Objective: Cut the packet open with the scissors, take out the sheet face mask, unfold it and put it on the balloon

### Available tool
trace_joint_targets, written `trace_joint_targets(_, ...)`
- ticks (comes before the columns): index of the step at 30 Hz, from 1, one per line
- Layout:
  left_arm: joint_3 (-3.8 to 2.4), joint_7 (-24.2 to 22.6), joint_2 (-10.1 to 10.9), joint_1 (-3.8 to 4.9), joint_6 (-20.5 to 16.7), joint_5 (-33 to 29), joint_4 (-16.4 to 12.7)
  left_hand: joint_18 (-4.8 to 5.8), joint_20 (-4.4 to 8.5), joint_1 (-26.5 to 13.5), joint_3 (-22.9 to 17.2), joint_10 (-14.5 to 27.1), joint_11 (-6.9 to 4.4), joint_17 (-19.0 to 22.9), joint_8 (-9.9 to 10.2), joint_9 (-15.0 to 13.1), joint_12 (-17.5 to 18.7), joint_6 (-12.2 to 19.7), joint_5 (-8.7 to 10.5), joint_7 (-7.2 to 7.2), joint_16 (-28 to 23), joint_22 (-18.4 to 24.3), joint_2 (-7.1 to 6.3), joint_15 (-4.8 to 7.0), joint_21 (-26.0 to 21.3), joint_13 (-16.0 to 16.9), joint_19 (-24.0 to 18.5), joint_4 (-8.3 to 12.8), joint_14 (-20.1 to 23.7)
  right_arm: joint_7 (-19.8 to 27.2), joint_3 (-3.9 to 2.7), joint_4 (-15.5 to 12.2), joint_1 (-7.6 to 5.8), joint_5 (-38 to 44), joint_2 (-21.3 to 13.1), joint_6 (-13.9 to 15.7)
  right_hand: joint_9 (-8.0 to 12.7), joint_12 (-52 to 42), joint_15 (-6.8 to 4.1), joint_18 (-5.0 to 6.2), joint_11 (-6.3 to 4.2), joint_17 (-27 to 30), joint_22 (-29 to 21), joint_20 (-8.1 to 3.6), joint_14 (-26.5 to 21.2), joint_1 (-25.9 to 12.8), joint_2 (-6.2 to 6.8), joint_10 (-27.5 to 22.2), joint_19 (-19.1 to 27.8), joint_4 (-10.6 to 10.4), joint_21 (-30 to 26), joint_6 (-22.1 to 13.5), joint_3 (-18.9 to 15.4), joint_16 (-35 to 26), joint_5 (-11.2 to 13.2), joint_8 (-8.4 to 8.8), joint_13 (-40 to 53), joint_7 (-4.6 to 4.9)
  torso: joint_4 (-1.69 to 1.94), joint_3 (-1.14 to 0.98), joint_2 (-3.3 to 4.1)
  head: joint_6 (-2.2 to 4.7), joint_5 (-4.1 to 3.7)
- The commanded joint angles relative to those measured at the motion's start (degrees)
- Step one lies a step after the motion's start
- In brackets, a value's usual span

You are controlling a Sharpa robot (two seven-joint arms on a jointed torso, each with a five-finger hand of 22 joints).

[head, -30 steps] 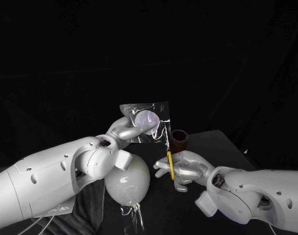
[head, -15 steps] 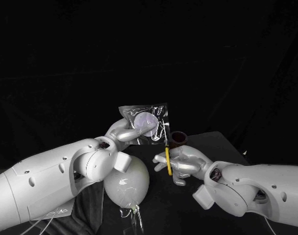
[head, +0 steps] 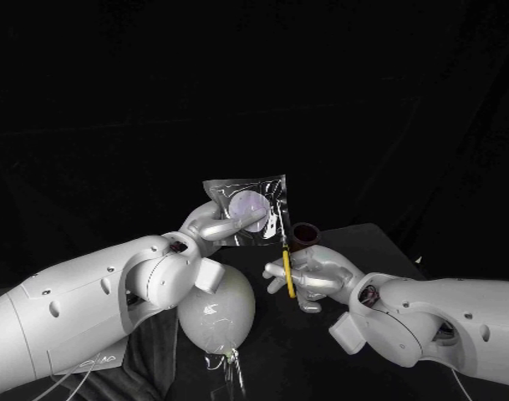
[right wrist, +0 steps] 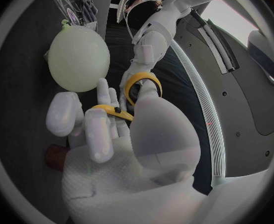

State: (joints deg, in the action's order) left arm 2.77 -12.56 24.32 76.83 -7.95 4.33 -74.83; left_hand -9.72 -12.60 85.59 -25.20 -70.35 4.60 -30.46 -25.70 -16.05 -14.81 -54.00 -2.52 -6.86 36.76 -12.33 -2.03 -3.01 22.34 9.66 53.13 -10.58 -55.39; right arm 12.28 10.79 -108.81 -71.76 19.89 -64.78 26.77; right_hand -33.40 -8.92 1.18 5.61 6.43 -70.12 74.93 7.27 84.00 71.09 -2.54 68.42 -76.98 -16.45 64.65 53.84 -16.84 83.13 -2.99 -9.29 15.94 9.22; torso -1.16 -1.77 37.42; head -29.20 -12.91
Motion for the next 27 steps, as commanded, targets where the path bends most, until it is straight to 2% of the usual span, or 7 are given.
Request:
trace_joint_targets(1,0.0,-0.4,-0.1,-0.07,0.6,0.4,-0.1,-0.34,-0.09,0.0,-0.4,0.2,-0.35,-0.1,-0.2,-4.2,-0.4,-0.4,-0.29,-0.12,0.3,-0.1,0.57,0.24,0.3,0.1,-0.4,0.1,0.3,1.7,-0.14,-0.1,-0.14,-0.4,0.0,0.7,0.0,-0.2,-0.44,-0.24,-1.55,-0.2,6.3,-0.27,1.0,0.1,-0.89,2.0,-0.3,0.0,0.4,0.5,-0.6,0.3,0.2,-0.21,0.0,-0.17,-0.02,0.0,-0.02,0.02,-0.08)
trace_joint_targets(14,0.0,-0.5,0.0,-0.1,0.6,0.4,-0.2,-0.34,-0.09,0.0,-0.4,0.2,-0.35,-0.1,-0.2,-4.2,-0.4,-0.4,-0.29,-0.12,0.3,-0.1,0.57,0.24,0.3,0.1,-0.4,0.1,0.3,1.9,-0.14,-0.3,-0.14,-0.1,0.1,1.0,0.0,-0.1,-0.58,-0.37,-1.67,-0.5,6.5,-0.46,1.2,0.3,-0.94,2.2,-0.6,0.0,1.0,0.7,-1.1,0.4,0.3,-0.21,0.0,-0.28,0.0,-0.02,0.01,0.08,-0.25)
trace_joint_targets(27,0.0,-0.8,0.0,-0.14,0.2,0.3,-0.2,-0.34,-0.08,0.1,-0.4,0.2,-0.36,-0.1,-0.2,-4.2,-0.4,-0.4,-0.29,-0.14,0.3,-0.1,0.57,0.26,0.4,0.1,-0.5,0.1,0.3,2.0,-0.14,-0.2,-0.14,-0.3,0.0,1.3,0.1,-0.1,-1.1,-0.52,-2.24,-0.6,6.8,-1.0,1.4,1.4,-3.2,3.8,-1.0,0.0,1.7,2.0,-2.4,0.4,0.2,-0.42,0.0,-0.88,0.02,0.03,0.0,0.14,-0.3)
